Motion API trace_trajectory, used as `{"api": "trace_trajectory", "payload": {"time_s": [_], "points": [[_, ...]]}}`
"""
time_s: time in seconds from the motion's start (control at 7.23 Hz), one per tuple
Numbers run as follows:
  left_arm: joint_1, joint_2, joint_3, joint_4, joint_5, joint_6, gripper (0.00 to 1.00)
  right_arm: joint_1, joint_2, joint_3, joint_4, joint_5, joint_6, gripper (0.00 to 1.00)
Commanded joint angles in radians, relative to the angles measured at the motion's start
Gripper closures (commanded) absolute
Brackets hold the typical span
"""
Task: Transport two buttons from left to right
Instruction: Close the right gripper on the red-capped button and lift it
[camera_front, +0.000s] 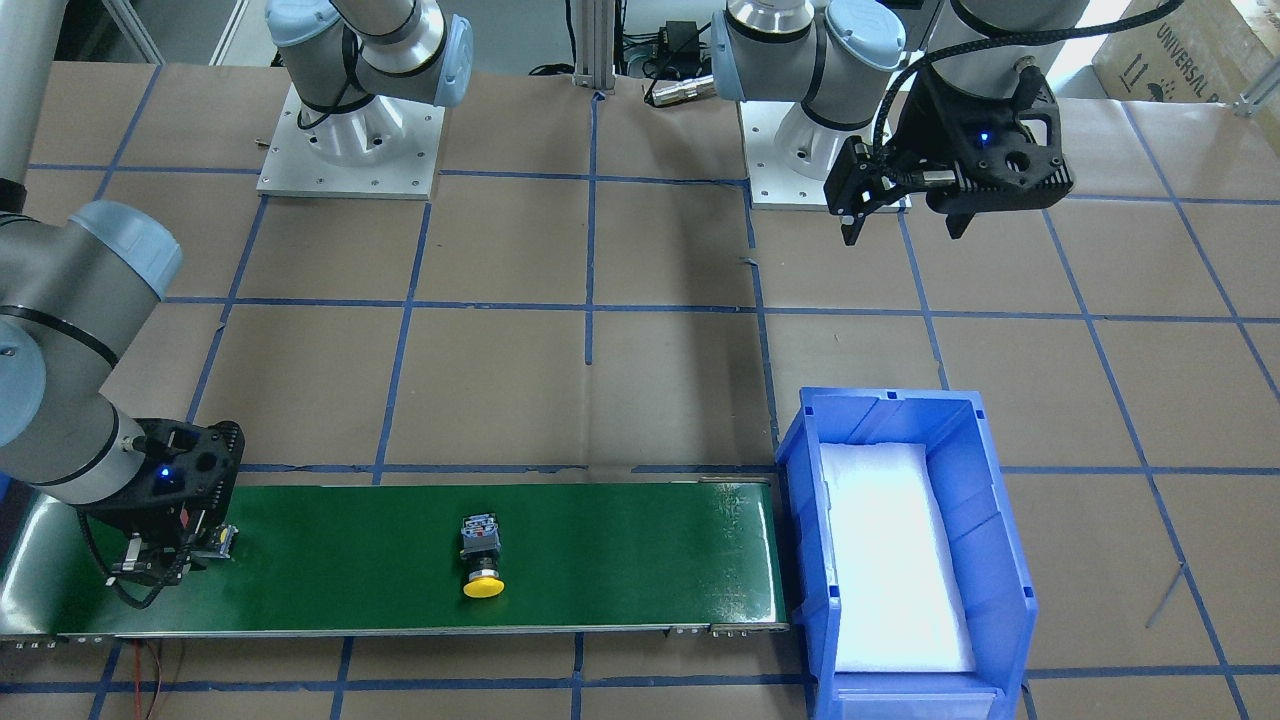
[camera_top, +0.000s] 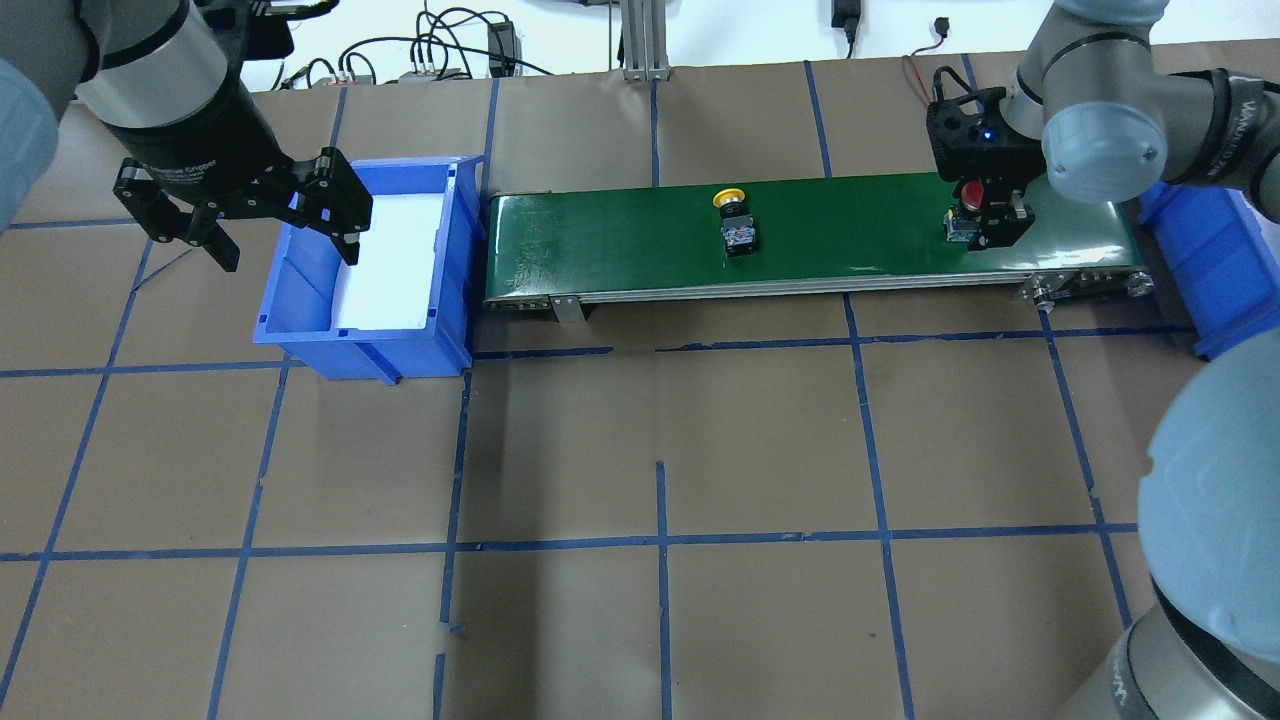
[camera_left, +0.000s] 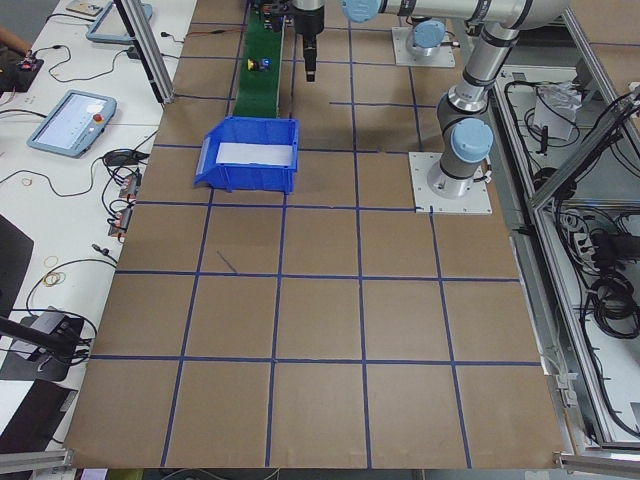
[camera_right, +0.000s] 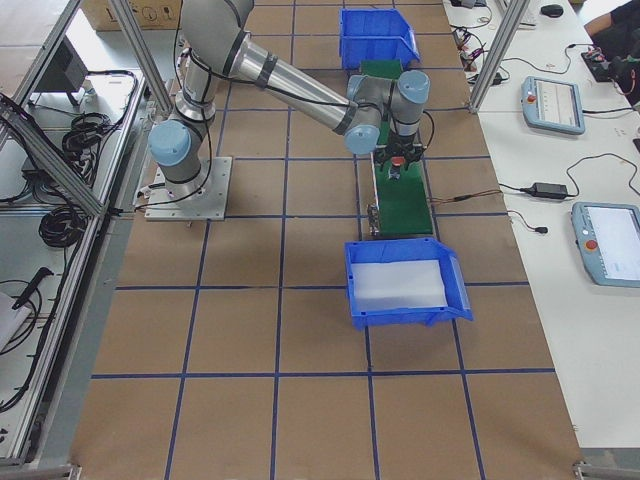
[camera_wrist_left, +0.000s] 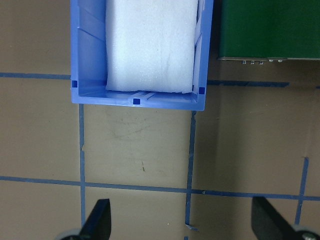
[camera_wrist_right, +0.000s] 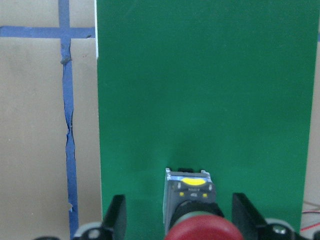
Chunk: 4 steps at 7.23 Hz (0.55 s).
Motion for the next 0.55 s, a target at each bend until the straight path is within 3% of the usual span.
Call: {"api": "trace_trajectory", "payload": {"time_s": [0.0, 0.14, 0.41], "points": [[0.001, 0.0, 0.001, 0.001, 0.0, 0.0, 0.0, -0.001, 0.003, 0.001, -0.003, -0.016, 0.003, 0.73], [0.003, 0.0, 0.001, 0.001, 0.0, 0.0, 0.0, -0.002, 0.002, -0.002, -0.003, -0.092, -0.005, 0.89], [0.003, 0.0, 0.001, 0.001, 0.0, 0.0, 0.0, -0.007, -0.006, -0.065, 0.011, -0.09, -0.004, 0.94]]}}
